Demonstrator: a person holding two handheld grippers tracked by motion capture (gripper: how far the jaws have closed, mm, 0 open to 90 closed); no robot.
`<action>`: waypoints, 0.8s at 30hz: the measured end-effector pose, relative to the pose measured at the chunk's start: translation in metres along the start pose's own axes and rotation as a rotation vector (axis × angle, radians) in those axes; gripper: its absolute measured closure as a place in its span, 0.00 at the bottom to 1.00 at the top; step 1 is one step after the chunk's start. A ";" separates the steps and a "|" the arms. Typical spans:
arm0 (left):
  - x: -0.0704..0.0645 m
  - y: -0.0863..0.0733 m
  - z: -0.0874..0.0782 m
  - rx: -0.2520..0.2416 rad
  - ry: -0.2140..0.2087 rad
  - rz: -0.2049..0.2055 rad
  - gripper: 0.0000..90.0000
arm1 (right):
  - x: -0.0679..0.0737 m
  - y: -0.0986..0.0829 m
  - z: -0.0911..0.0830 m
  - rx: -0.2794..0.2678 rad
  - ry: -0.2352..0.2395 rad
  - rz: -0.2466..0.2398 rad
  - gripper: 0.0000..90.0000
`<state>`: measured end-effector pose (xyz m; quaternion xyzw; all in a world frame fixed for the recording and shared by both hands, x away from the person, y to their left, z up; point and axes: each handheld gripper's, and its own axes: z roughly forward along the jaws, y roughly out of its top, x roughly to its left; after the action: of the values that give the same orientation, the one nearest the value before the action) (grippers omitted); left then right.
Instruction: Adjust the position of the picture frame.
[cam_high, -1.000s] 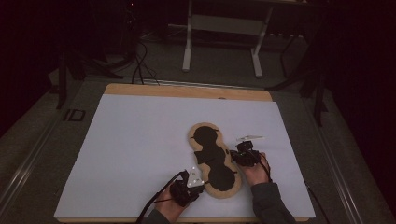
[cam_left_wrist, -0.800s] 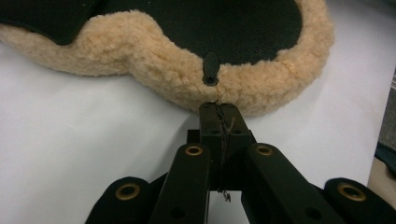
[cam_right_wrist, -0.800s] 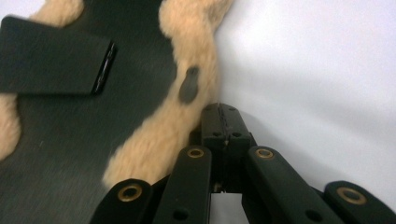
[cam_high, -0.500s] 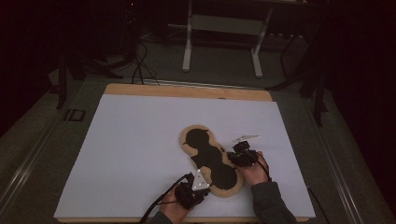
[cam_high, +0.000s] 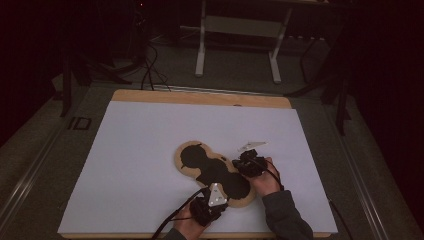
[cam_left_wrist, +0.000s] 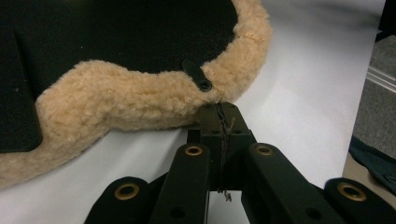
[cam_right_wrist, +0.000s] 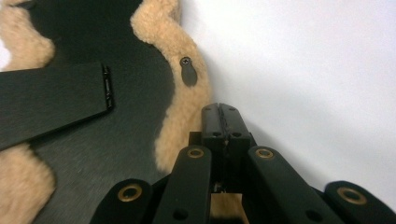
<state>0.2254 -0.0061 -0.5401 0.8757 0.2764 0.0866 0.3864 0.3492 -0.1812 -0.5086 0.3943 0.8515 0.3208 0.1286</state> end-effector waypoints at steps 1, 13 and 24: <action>0.000 0.000 0.000 0.000 0.000 0.000 1.00 | 0.000 0.000 0.000 0.000 0.000 0.000 1.00; 0.000 0.017 0.015 0.005 0.025 -0.007 1.00 | -0.015 -0.023 -0.038 -0.033 -0.064 0.043 1.00; 0.011 0.028 0.024 -0.019 0.100 -0.032 1.00 | -0.029 -0.058 -0.059 -0.036 -0.109 0.113 1.00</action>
<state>0.2545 -0.0307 -0.5375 0.8620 0.3087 0.1268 0.3815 0.3061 -0.2572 -0.5024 0.4561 0.8138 0.3209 0.1634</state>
